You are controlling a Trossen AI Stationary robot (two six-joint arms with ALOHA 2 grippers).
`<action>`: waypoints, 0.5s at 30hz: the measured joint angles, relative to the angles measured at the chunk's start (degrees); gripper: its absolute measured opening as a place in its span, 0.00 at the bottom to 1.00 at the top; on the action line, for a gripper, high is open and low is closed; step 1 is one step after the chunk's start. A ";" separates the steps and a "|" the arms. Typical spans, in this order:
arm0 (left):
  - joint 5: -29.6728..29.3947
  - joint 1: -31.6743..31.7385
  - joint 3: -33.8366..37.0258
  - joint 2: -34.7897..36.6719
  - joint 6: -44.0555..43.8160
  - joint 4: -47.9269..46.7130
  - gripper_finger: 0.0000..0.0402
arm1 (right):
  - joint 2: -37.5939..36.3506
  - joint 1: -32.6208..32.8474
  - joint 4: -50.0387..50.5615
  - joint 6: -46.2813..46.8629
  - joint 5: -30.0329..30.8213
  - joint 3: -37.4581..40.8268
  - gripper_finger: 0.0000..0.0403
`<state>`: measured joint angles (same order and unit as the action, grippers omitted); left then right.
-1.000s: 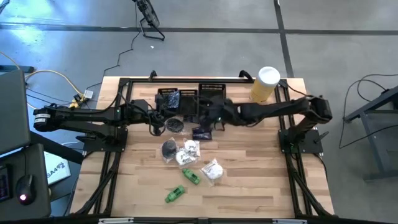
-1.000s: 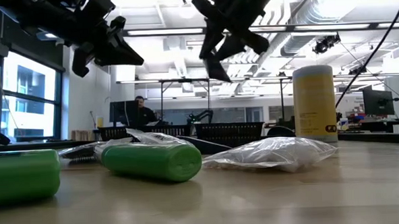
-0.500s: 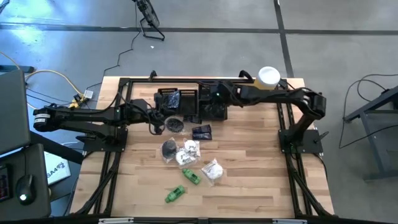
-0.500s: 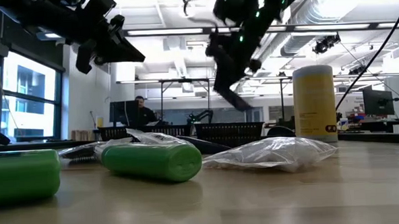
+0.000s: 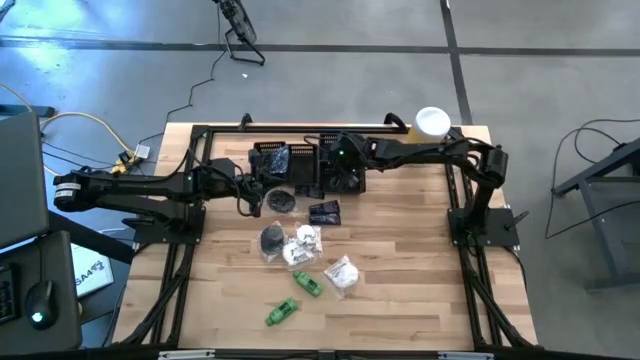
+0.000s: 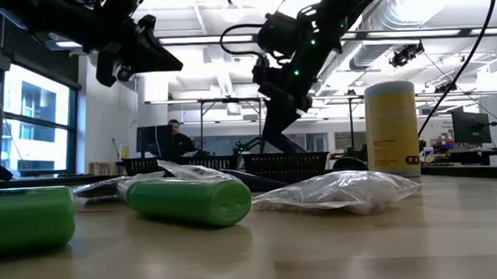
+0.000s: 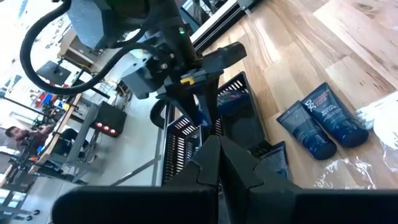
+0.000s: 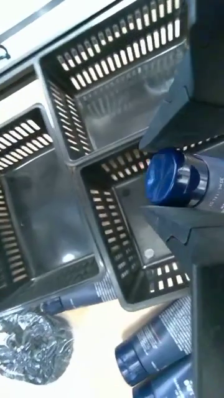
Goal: Pick & Place Travel size toiletries
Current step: Put the blue shave cream into the bottom black bin, then put the bottom white cotton buds into the top black bin
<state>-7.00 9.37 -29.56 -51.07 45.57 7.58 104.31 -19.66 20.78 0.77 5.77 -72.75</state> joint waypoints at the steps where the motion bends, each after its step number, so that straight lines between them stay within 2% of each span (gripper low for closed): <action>1: -0.02 0.00 0.00 0.00 -0.18 -0.01 0.00 | 0.00 0.02 -0.29 -0.20 0.11 0.00 0.38; 8: -1.94 0.00 0.00 0.00 -2.58 -0.01 0.00 | -0.29 -0.23 -3.25 -2.58 0.74 0.00 0.54; 15: -1.01 0.04 0.00 0.00 -5.52 1.47 0.00 | -6.72 -0.22 -2.69 -1.81 1.21 -0.04 0.52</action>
<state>-8.01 9.41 -29.56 -51.07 40.05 9.05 97.59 -19.88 18.09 -1.04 6.97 -72.79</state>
